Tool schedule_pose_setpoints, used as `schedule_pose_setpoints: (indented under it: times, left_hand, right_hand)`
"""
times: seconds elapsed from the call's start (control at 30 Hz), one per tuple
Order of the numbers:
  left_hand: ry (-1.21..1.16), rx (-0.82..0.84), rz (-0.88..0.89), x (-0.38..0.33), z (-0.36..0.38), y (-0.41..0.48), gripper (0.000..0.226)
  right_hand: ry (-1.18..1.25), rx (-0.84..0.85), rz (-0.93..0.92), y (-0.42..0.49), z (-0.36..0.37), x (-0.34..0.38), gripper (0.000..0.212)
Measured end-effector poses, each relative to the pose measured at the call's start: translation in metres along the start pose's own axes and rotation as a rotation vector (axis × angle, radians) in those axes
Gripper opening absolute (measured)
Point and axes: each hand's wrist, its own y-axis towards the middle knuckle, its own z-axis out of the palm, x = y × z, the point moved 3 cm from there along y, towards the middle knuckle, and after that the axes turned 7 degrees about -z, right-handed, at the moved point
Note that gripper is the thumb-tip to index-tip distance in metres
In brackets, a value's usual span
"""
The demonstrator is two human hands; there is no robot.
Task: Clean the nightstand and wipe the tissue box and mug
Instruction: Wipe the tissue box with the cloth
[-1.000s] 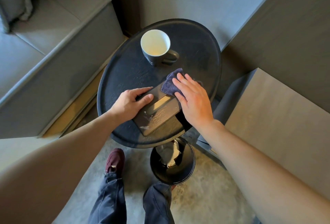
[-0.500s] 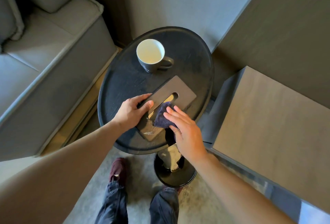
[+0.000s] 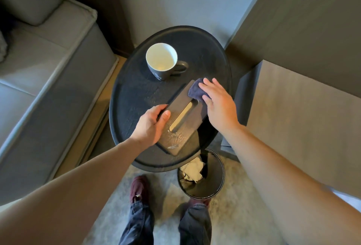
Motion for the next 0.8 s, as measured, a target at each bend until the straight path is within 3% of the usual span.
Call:
schedule_pose_setpoints:
  times: [0.5,0.8]
  left_hand:
    - [0.105,0.422,0.02,-0.008,-0.012,0.024,0.058]
    - [0.127,0.472,0.096,-0.003,-0.014,0.028,0.06]
  right_hand:
    - [-0.118,-0.073,-0.011,-0.084,0.056,0.045,0.048]
    - [-0.137,-0.021,-0.02,-0.118,0.079,0.072,0.046]
